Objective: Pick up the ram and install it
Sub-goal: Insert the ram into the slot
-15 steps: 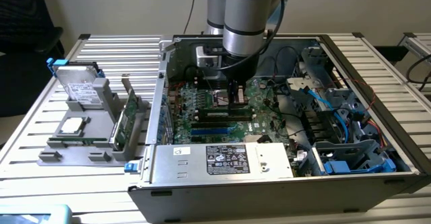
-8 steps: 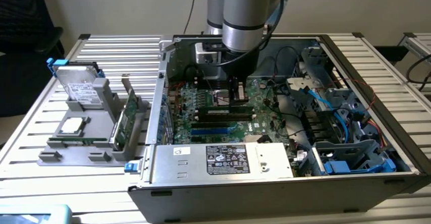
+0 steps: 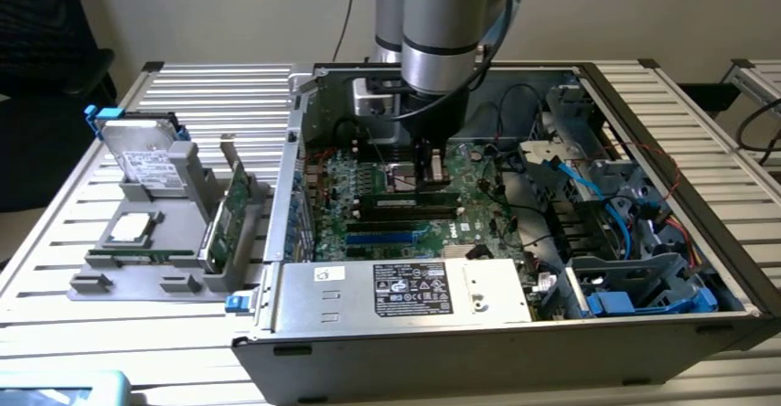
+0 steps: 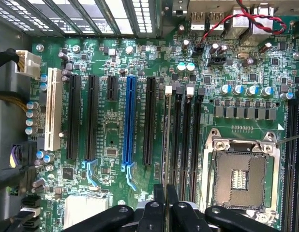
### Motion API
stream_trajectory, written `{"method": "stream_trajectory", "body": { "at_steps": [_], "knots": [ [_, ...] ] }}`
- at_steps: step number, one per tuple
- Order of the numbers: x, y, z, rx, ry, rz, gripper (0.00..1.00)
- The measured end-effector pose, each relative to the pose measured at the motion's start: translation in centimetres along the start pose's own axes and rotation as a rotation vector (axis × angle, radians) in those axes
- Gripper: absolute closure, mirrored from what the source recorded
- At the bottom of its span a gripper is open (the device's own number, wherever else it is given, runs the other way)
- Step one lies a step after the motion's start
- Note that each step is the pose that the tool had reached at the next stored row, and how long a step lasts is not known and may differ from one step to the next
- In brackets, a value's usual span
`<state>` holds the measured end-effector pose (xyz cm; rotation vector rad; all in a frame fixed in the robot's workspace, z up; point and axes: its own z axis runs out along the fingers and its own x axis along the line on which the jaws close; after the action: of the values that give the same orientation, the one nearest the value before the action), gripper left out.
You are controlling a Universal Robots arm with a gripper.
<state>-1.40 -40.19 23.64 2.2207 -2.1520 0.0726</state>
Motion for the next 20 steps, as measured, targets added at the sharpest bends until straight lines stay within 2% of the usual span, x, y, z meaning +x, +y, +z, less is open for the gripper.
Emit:
{"method": "stream_trajectory", "body": {
  "at_steps": [6, 11, 15, 20],
  "knots": [
    [-0.04, 0.09, 0.1, 0.0035, 0.0001, 0.0, 0.87],
    [-0.09, 0.28, 0.14, 0.0127, 0.0001, 0.001, 0.87],
    [-0.11, 0.35, 0.26, 0.0178, 0.0002, 0.001, 0.87],
    [-0.12, 0.52, 0.36, 0.0201, 0.0009, 0.001, 0.87]
  ]
}}
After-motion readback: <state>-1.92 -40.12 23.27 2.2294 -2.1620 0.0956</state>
